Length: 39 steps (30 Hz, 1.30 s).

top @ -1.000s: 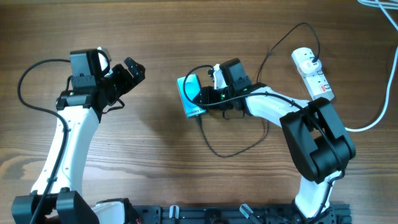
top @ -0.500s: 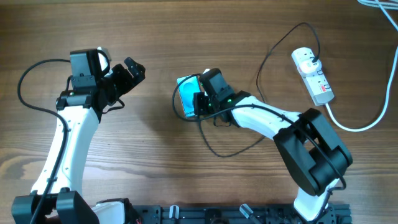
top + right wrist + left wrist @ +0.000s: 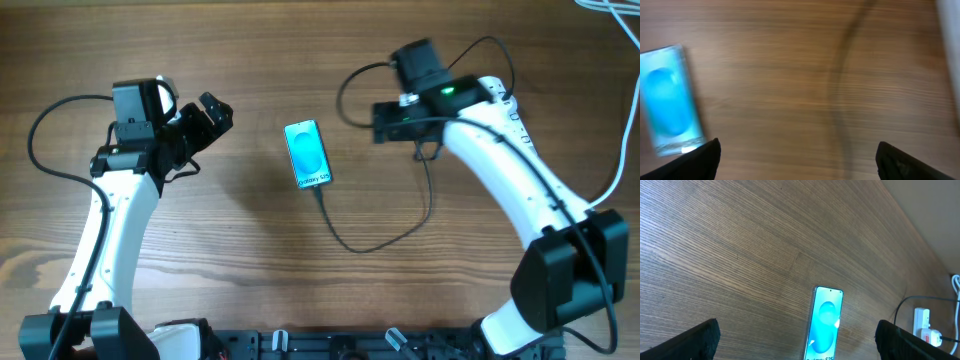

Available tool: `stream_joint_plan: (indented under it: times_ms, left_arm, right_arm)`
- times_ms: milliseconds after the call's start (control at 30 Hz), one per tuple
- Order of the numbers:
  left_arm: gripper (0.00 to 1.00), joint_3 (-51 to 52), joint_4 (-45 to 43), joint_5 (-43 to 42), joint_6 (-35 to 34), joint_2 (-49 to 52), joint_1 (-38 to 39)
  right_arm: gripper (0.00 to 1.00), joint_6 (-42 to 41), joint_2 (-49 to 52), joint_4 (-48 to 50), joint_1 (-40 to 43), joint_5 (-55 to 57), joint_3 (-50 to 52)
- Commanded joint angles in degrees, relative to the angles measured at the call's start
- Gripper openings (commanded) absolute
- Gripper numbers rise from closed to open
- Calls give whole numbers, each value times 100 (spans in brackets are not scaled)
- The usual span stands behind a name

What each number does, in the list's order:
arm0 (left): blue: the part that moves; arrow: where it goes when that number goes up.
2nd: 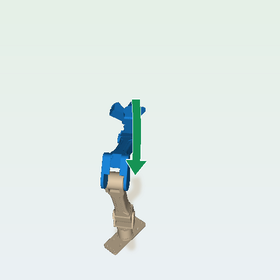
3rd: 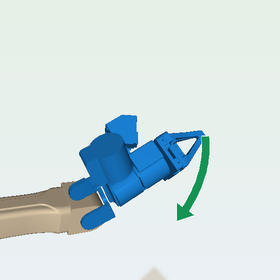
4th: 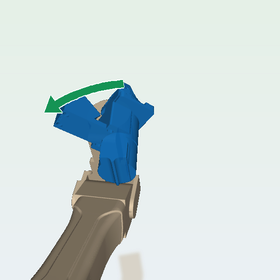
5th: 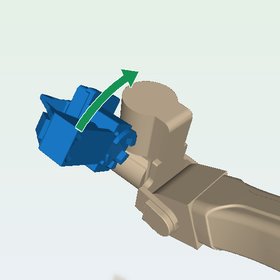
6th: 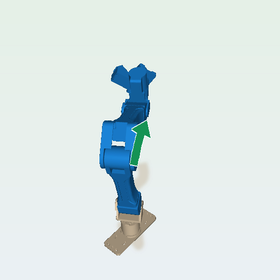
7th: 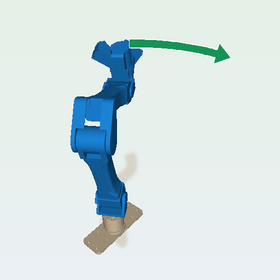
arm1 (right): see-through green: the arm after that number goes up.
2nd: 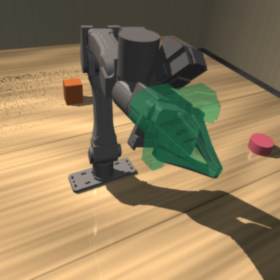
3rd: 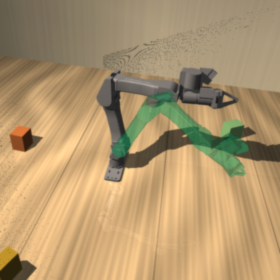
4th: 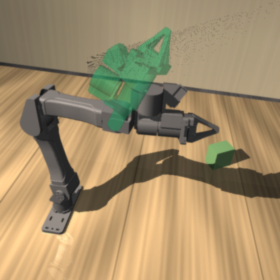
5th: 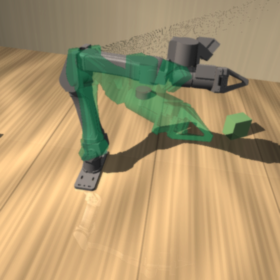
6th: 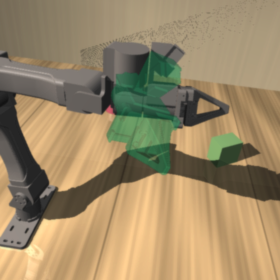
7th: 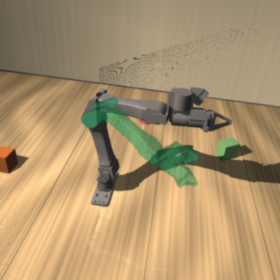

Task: Plug charger to phone and switch on socket
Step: 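Move the right gripper up-right to the power strip's switch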

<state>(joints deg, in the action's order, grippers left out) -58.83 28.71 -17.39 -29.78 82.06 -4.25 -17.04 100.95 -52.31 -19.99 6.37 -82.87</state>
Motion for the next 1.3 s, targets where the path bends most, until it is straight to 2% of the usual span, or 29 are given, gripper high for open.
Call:
stream_joint_plan:
  times_ms: [0, 233, 567, 700, 833, 867, 1033, 1167, 1267]
  left_arm:
    - [100, 2, -11, 55, 109, -74, -22]
    - [100, 2, -11, 55, 107, -74, -22]
    - [100, 2, -11, 55, 107, -74, -22]
    - [100, 2, -11, 52, 107, -74, -22]
    - [100, 2, -11, 55, 107, -74, -22]
    - [100, 2, -11, 55, 109, -74, -22]
    - [100, 2, -11, 55, 107, -74, -22]
    - [100, 2, -11, 55, 107, -74, -22]
    - [100, 2, -11, 55, 109, -74, -22]
  right_arm:
    - [99, -2, 52, -129, 804, 435, 0]
    - [100, -245, 107, 313, 2601, 428, 286]
    - [100, -407, 107, 476, 3917, 223, 286]
    - [100, -400, 114, 765, 3978, -570, 407]
    - [100, -1281, 149, 1228, 3978, 625, 1088]
    - [100, -1316, 166, 1539, 3978, 621, 1318]
    - [100, -1353, 188, 2660, 3978, 431, 2055]
    - [100, -1311, 214, 2826, 3939, 411, 2057]
    - [100, -815, 372, 3110, 3703, 424, 2057]
